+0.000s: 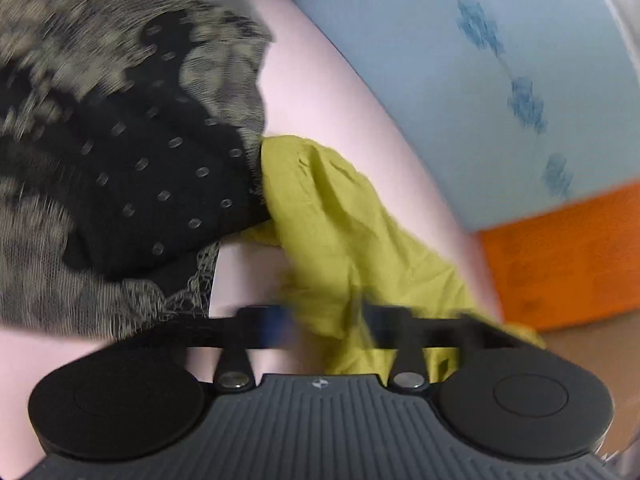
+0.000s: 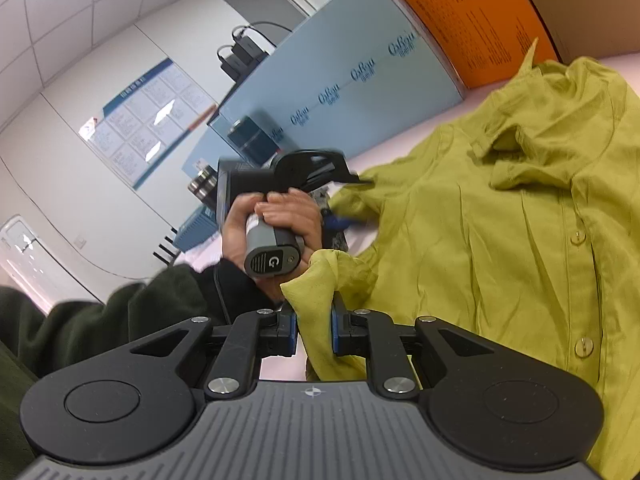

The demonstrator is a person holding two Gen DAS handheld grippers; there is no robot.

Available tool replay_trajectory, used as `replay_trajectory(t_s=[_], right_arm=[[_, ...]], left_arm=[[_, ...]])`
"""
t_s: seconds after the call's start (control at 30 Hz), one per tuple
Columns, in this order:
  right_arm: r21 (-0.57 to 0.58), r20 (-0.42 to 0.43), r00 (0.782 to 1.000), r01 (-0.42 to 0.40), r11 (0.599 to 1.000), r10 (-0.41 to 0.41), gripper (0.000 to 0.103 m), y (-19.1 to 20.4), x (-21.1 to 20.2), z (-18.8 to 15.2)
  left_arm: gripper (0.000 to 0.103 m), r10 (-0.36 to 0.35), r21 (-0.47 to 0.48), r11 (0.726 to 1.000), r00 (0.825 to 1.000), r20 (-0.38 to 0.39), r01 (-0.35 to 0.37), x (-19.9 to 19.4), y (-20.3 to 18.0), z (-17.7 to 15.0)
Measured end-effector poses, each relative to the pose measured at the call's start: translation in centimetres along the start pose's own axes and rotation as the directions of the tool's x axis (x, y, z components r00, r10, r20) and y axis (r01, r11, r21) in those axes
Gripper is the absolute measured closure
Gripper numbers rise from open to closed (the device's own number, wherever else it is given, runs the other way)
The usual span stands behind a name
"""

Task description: Fold clothes

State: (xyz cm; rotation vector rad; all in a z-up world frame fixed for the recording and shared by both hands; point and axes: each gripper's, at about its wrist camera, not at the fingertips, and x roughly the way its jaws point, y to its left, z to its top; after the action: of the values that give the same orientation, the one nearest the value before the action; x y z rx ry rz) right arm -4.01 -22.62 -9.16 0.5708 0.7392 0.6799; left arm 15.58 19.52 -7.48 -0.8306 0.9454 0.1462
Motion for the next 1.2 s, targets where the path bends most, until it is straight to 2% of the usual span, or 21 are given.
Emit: replay_trajectory(t_s=[0.07, 0.13, 0.2, 0.27, 0.37, 0.4, 0.5, 0.63, 0.73, 0.83, 0.87, 0.9, 0.93, 1.0, 1.03, 1.07, 1.13, 1.2], right_arm=[[0.036, -0.067, 0.998, 0.009, 0.999, -0.006, 0.089, -0.5, 0.8, -0.5], [0.077, -0.129, 0.992, 0.018, 0.997, -0.008, 0.089, -1.1, 1.6, -1.1], [0.117, -0.138, 0.990, 0.019, 0.993, -0.002, 0.089, -1.6, 1.5, -2.0], [0.142, -0.107, 0.994, 0.029, 0.989, -0.013, 0.089, -1.9, 0.3, -2.7], [0.181, -0.060, 0.998, 0.042, 0.983, -0.032, 0.089, -2.4, -1.4, -3.7], [0.193, -0.044, 0.998, 0.046, 0.980, -0.038, 0.089, -2.5, -2.0, -4.0], [0.232, 0.002, 0.998, 0.057, 0.971, -0.059, 0.089, -3.0, -3.8, -5.0], [0.284, 0.062, 0.994, 0.068, 0.956, -0.089, 0.089, -3.5, -6.1, -6.3], [0.323, 0.106, 0.988, 0.074, 0.943, -0.114, 0.089, -4.0, -7.9, -7.2], [0.411, 0.121, 0.978, 0.107, 0.905, -0.171, 0.089, -5.4, -9.4, -8.4], [0.434, 0.115, 0.977, 0.114, 0.894, -0.180, 0.089, -5.8, -9.6, -8.8], [0.454, 0.107, 0.976, 0.120, 0.883, -0.188, 0.089, -6.2, -9.8, -9.1], [0.473, 0.099, 0.976, 0.126, 0.872, -0.195, 0.089, -6.6, -9.9, -9.4], [0.480, 0.098, 0.975, 0.131, 0.867, -0.201, 0.089, -6.6, -10.1, -9.9], [0.481, 0.098, 0.974, 0.132, 0.866, -0.204, 0.089, -6.6, -10.2, -10.0], [0.485, 0.090, 0.975, 0.137, 0.864, -0.205, 0.089, -6.7, -10.2, -10.1], [0.485, 0.072, 0.977, 0.143, 0.863, -0.203, 0.087, -6.8, -10.0, -10.1], [0.472, 0.061, 0.979, 0.146, 0.870, -0.197, 0.087, -6.6, -9.7, -9.9]], left_arm=[[0.096, 0.022, 0.095, 0.995, 0.999, 0.027, -0.024, -0.3, -1.1, 0.0], [0.096, 0.028, 0.217, 0.975, 0.998, 0.058, -0.040, -0.8, -2.8, 0.0], [0.096, 0.025, 0.349, 0.936, 0.995, 0.095, -0.057, -1.4, -4.8, -0.3], [0.096, -0.006, 0.485, 0.873, 0.991, 0.133, -0.060, -2.1, -7.3, -1.3], [0.096, -0.072, 0.654, 0.754, 0.984, 0.166, -0.055, -2.8, -11.2, -3.4], [0.096, -0.098, 0.705, 0.707, 0.981, 0.165, -0.048, -3.0, -12.5, -4.6], [0.096, -0.178, 0.845, 0.535, 0.973, 0.149, -0.032, -3.3, -16.4, -8.8], [0.096, -0.251, 0.941, 0.339, 0.965, 0.080, 0.010, -2.6, -20.2, -15.0], [0.096, -0.186, 0.971, 0.238, 0.981, 0.048, -0.003, -0.1, -21.7, -19.0], [0.090, -0.104, 0.990, 0.140, 0.994, 0.027, -0.013, 2.6, -23.1, -22.9], [0.085, -0.075, 0.994, 0.107, 0.997, 0.022, -0.014, 3.5, -23.6, -24.2], [0.068, -0.047, 0.997, 0.074, 0.999, 0.018, -0.014, 4.4, -24.0, -25.5], [0.057, -0.026, 0.999, 0.052, 1.000, 0.015, -0.014, 5.0, -24.1, -26.2], [0.056, -0.028, 0.999, 0.043, 1.000, 0.009, -0.008, 4.7, -23.5, -26.4], [0.053, -0.041, 0.999, 0.052, 0.999, 0.000, 0.002, 4.2, -23.2, -26.0], [0.050, -0.062, 0.997, 0.072, 0.998, -0.010, 0.014, 3.4, -22.7, -25.4], [0.032, -0.106, 0.993, 0.114, 0.994, -0.018, 0.030, 1.7, -21.4, -23.8], [0.030, -0.118, 0.990, 0.138, 0.993, 0.005, 0.012, 0.6, -19.8, -22.2]])
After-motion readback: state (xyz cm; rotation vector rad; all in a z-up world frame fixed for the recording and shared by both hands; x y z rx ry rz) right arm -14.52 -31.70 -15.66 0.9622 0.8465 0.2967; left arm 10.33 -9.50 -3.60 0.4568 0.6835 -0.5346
